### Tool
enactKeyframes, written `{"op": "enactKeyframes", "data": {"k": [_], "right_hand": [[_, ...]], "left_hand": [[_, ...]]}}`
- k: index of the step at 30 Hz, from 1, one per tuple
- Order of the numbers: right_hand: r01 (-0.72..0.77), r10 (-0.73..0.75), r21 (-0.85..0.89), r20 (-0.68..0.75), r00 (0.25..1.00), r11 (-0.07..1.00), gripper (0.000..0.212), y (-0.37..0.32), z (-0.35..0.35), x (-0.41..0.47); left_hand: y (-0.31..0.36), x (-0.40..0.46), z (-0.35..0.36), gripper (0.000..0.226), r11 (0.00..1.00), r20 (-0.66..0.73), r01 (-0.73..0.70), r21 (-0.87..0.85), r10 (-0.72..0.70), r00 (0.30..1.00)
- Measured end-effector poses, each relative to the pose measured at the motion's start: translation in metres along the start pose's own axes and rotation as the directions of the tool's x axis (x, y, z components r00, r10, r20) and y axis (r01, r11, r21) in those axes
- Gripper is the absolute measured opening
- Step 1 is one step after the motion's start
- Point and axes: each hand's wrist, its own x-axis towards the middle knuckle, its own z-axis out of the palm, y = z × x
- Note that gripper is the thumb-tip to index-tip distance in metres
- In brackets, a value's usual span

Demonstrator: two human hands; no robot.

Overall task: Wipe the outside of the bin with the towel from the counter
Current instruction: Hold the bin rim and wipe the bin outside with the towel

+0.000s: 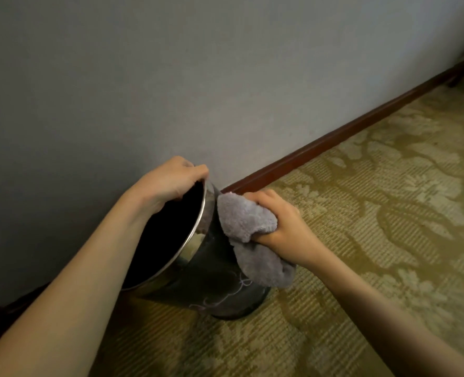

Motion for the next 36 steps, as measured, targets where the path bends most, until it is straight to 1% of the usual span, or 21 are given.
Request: {"op": "enactKeyframes", "data": {"k": [1, 3, 6, 8, 9, 10, 12, 16, 18, 20, 22, 24, 27, 29, 30, 32, 33, 36], "right_hand": [[-0.03, 0.03, -0.006, 0.017, 0.999, 1.0, 0.046, 0.008, 0.002, -0.006], [-0.136, 0.138, -0.05, 0.032, 0.99, 0.989, 0.041, 0.031, 0.006, -0.019], [-0.315, 0.322, -0.143, 0.026, 0.947, 0.938, 0.033, 0.067, 0.007, -0.032], [-0.389, 0.392, -0.1, 0.015, 0.92, 0.916, 0.025, 0.078, 0.006, -0.03], [-0.402, 0.403, -0.08, 0.003, 0.915, 0.912, 0.019, 0.079, 0.005, -0.026], [-0.396, 0.396, -0.073, -0.017, 0.918, 0.915, 0.016, 0.076, 0.003, -0.019], [-0.351, 0.348, -0.048, -0.057, 0.936, 0.935, 0.017, 0.065, -0.001, -0.001], [-0.21, 0.205, -0.032, -0.11, 0.972, 0.977, 0.041, 0.028, -0.004, 0.023], [-0.125, 0.122, -0.017, -0.113, 0.986, 0.992, 0.046, 0.014, -0.001, 0.02], [-0.078, 0.08, 0.033, -0.075, 0.994, 0.996, 0.048, 0.013, 0.002, 0.009], [-0.109, 0.11, 0.046, -0.022, 0.994, 0.993, 0.046, 0.025, 0.004, -0.004], [-0.191, 0.191, -0.019, 0.01, 0.982, 0.981, 0.039, 0.044, 0.004, -0.01], [-0.335, 0.347, -0.152, 0.064, 0.936, 0.93, 0.026, 0.068, 0.001, -0.004], [-0.41, 0.429, -0.172, 0.097, 0.898, 0.896, 0.013, 0.076, -0.001, 0.009], [-0.424, 0.444, -0.177, 0.099, 0.89, 0.888, 0.011, 0.076, -0.002, 0.017], [-0.399, 0.416, -0.17, 0.077, 0.906, 0.901, 0.011, 0.067, -0.001, 0.034], [-0.36, 0.374, -0.166, 0.063, 0.925, 0.918, 0.015, 0.059, 0.001, 0.042], [-0.17, 0.173, -0.178, 0.005, 0.985, 0.969, 0.036, 0.029, 0.01, 0.059]], "left_hand": [[0.0, 0.002, -0.001, 0.015, 1.0, 0.008, 0.005, 0.012, -0.005, 1.0], [-0.001, 0.003, -0.001, 0.017, 0.999, 0.014, 0.016, 0.029, -0.016, 1.0], [-0.002, 0.006, 0.0, 0.022, 0.999, 0.007, 0.024, 0.038, -0.024, 1.0], [-0.003, 0.007, 0.002, 0.025, 0.999, 0.012, 0.026, 0.042, -0.027, 1.0], [-0.004, 0.008, 0.003, 0.025, 0.999, 0.015, 0.025, 0.039, -0.026, 1.0], [-0.004, 0.009, 0.004, 0.025, 0.999, 0.017, 0.022, 0.033, -0.023, 1.0], [-0.003, 0.01, 0.005, 0.023, 0.999, 0.019, 0.018, 0.028, -0.019, 1.0], [-0.002, 0.01, 0.005, 0.021, 1.0, 0.014, 0.001, 0.026, -0.001, 1.0], [-0.002, 0.009, 0.003, 0.017, 1.0, 0.015, -0.009, 0.015, 0.009, 1.0], [-0.005, 0.008, -0.002, 0.015, 1.0, 0.024, -0.011, 0.013, 0.011, 1.0], [-0.007, 0.007, -0.007, 0.016, 1.0, 0.039, -0.005, 0.019, 0.004, 0.999], [-0.011, 0.007, -0.011, 0.019, 1.0, 0.055, -0.005, 0.009, 0.004, 0.998], [-0.016, 0.005, -0.015, 0.027, 1.0, 0.066, -0.017, 0.007, 0.016, 0.998], [-0.016, 0.003, -0.017, 0.024, 1.0, 0.085, -0.02, 0.003, 0.02, 0.996], [-0.016, 0.001, -0.018, 0.022, 1.0, 0.097, -0.02, 0.001, 0.02, 0.995], [-0.017, 0.0, -0.019, 0.025, 1.0, 0.119, -0.028, -0.005, 0.029, 0.992], [-0.018, 0.0, -0.02, 0.029, 0.999, 0.127, -0.037, -0.008, 0.038, 0.991], [-0.021, 0.0, -0.024, 0.039, 0.999, 0.153, -0.052, -0.013, 0.053, 0.987]]}}
